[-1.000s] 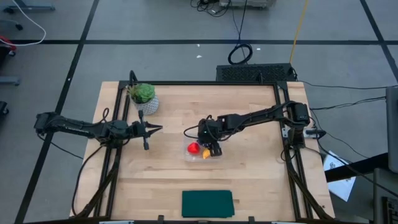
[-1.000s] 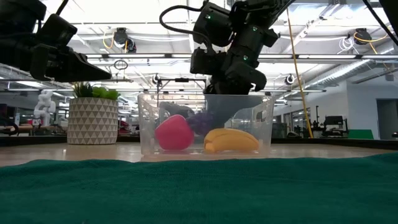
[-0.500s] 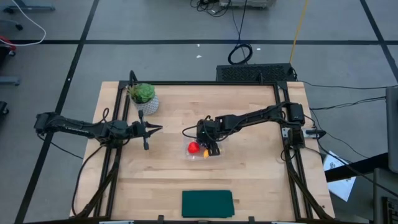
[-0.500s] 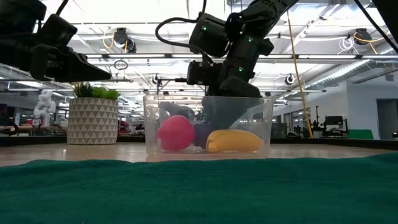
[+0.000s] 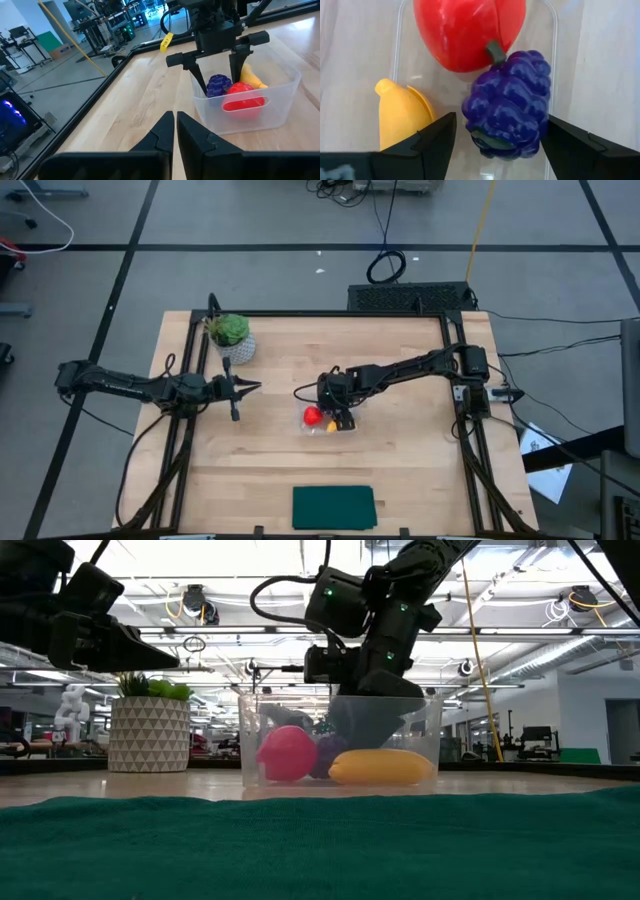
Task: Pick and placing Produce into tupperware
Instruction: Put the black berry into transparent bin, then return to Home Position
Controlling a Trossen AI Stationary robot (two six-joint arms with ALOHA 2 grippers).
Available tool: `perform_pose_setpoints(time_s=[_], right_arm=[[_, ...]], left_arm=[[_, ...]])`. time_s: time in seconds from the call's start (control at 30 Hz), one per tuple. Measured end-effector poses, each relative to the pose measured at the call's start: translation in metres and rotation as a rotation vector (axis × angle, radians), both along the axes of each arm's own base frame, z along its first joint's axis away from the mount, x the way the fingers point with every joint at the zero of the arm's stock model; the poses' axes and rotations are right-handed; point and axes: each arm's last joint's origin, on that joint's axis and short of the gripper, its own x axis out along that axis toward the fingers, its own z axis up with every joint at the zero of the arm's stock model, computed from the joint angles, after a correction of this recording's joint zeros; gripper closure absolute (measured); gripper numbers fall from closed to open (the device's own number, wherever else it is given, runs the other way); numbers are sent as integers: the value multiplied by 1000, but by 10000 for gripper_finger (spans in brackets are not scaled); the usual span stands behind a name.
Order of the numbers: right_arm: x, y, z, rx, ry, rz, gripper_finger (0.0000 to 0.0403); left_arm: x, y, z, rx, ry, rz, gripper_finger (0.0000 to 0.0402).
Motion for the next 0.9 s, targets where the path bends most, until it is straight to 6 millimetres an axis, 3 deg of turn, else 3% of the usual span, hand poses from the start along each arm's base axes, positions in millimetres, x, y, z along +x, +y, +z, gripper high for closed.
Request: perform_pose_setpoints(time_s=[0.2, 0.7, 0.9], right_arm=[[0, 0, 5, -7, -19, -3, 134], [-6, -2, 44, -58, -136, -31, 136], [-10, -2, 56, -80, -162, -42, 165]], left_arm=[[0, 0, 0, -3, 0, 1, 376], [0, 0, 0, -4, -1, 1, 376], [0, 0, 0, -5, 0, 1, 376]])
